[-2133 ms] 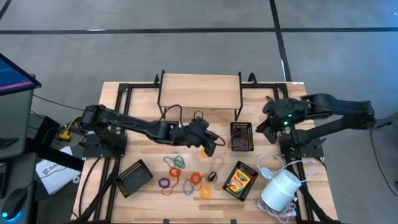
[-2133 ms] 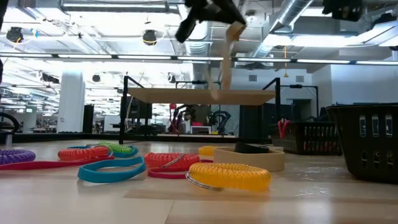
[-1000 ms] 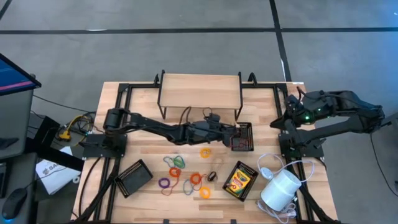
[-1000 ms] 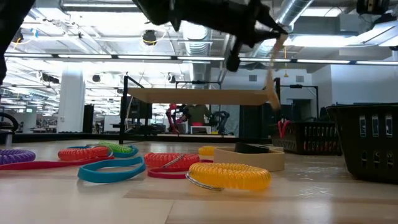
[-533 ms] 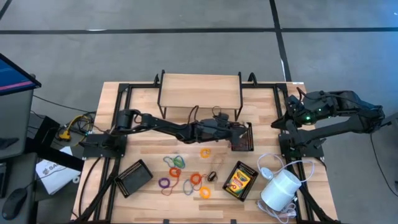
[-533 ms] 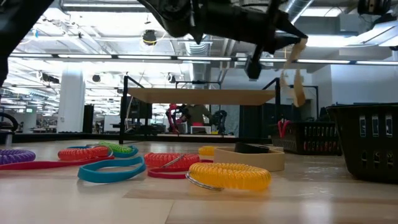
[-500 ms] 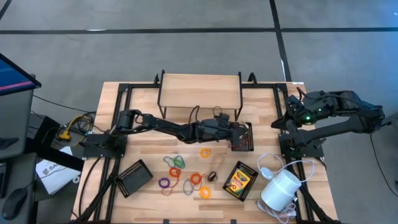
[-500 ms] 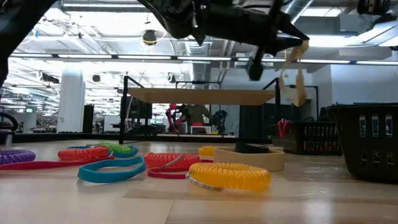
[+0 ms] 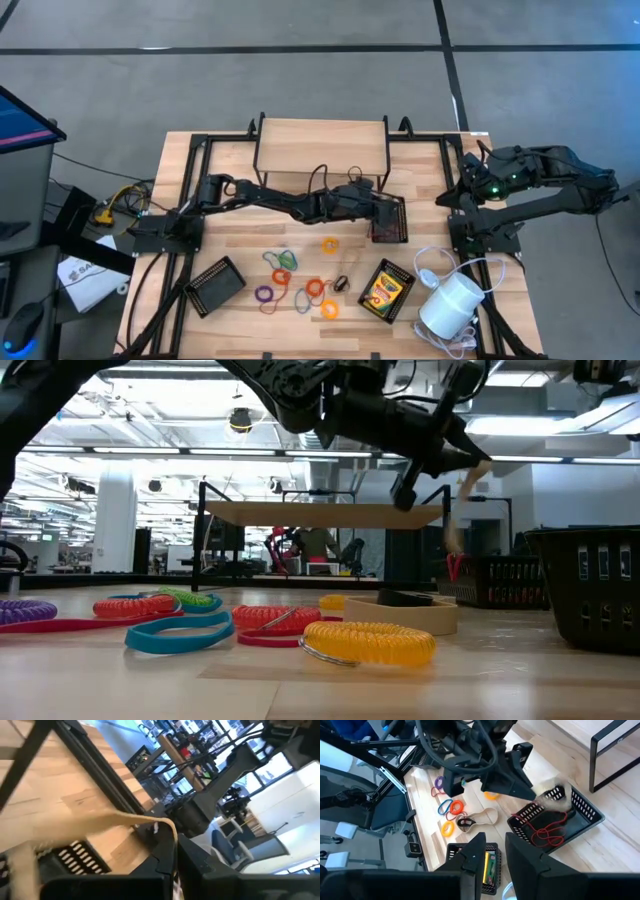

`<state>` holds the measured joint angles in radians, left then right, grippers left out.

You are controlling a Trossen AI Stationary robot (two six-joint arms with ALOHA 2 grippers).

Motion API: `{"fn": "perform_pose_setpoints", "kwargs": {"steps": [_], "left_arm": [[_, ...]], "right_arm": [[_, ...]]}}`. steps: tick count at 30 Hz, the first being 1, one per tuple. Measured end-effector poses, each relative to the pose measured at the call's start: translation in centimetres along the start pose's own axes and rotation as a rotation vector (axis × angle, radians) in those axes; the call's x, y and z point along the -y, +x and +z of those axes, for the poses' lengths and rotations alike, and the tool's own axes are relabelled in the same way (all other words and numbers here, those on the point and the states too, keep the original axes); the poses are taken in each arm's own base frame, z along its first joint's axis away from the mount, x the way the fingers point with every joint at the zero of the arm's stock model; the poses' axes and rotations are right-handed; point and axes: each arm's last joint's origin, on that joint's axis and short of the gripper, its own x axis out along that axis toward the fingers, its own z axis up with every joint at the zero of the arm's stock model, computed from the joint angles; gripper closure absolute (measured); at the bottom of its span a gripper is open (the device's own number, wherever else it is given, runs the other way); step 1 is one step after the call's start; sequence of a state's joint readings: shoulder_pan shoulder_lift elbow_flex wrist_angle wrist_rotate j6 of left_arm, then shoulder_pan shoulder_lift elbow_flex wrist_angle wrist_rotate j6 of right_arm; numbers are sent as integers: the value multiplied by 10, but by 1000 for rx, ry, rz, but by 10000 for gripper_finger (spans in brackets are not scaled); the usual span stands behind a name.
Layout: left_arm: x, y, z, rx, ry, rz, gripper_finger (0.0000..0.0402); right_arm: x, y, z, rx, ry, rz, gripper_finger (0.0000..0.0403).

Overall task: Pick & Place Office Desk Supplies
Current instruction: Put the left white rubber band into the top right black bin

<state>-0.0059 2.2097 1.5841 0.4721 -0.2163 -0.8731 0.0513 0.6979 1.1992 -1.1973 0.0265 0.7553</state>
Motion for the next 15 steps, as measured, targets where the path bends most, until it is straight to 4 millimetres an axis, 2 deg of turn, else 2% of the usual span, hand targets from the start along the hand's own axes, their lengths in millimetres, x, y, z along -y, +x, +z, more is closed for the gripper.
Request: {"fn": "perform_pose_setpoints", "kwargs": {"steps": [6, 15], "left_arm": [[0, 0, -1, -7, 54, -1, 393], [-1, 0, -2, -20, 92, 14, 358]], "right_arm": [[0, 0, 0, 0, -4, 0, 330], [0, 0, 0, 0, -6, 0, 330]]}}
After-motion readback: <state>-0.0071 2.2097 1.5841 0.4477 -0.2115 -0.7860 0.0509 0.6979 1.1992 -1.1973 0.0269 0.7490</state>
